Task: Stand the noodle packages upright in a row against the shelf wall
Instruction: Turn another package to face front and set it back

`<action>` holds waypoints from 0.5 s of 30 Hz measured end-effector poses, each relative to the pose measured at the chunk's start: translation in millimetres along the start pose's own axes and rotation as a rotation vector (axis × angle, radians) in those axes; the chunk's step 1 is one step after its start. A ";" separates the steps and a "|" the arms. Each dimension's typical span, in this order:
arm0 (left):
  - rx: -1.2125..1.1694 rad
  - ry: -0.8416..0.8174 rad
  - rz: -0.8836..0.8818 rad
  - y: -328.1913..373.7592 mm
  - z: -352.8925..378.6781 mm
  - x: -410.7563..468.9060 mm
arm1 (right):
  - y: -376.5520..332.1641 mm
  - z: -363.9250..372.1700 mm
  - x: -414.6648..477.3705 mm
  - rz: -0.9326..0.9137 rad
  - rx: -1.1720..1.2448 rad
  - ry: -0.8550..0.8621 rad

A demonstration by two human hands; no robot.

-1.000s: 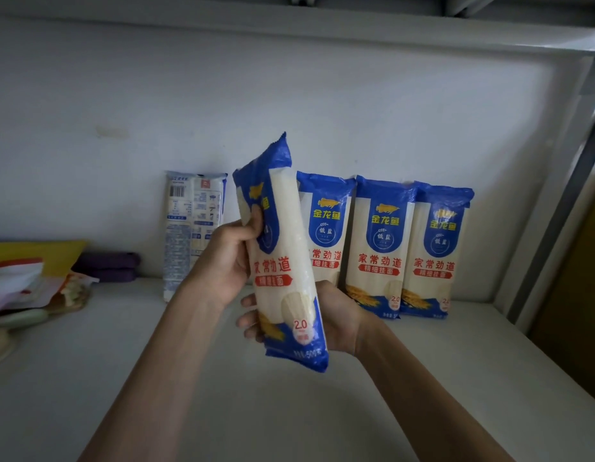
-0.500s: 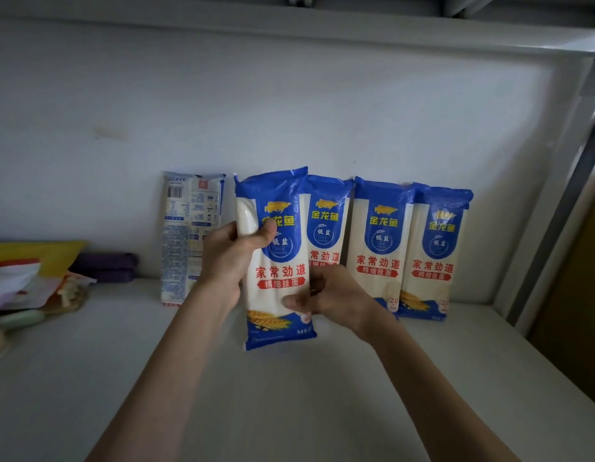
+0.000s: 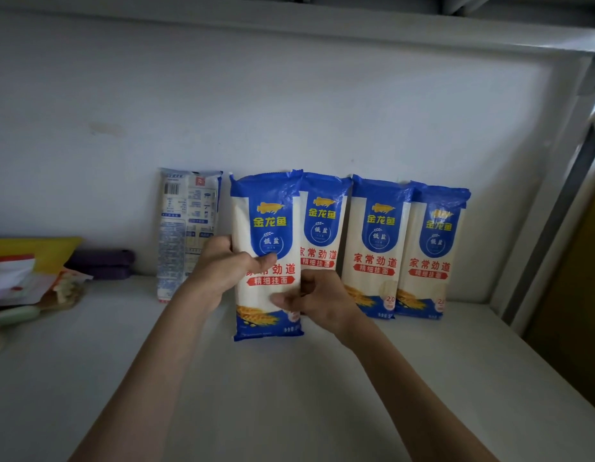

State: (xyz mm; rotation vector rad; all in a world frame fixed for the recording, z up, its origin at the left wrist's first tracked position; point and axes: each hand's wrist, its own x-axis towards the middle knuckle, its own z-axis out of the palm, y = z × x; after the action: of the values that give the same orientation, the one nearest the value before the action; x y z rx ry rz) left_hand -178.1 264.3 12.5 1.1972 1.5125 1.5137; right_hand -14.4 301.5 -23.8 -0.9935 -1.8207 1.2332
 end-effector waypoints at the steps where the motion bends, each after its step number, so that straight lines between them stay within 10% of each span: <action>1: -0.012 0.015 -0.009 -0.8 -0.8 0.8 | -1.1 -1.3 0.3 0.016 -0.065 -0.038; 15: 0.463 -0.177 -0.144 -9.9 -43.4 5.8 | 12.4 37.0 -2.7 0.039 -0.324 0.114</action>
State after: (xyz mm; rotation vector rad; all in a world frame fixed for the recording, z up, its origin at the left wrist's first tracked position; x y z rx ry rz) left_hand -221.7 254.8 7.8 1.3997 1.8387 0.9614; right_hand -42.8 287.5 -46.6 -1.2539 -1.9548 0.8987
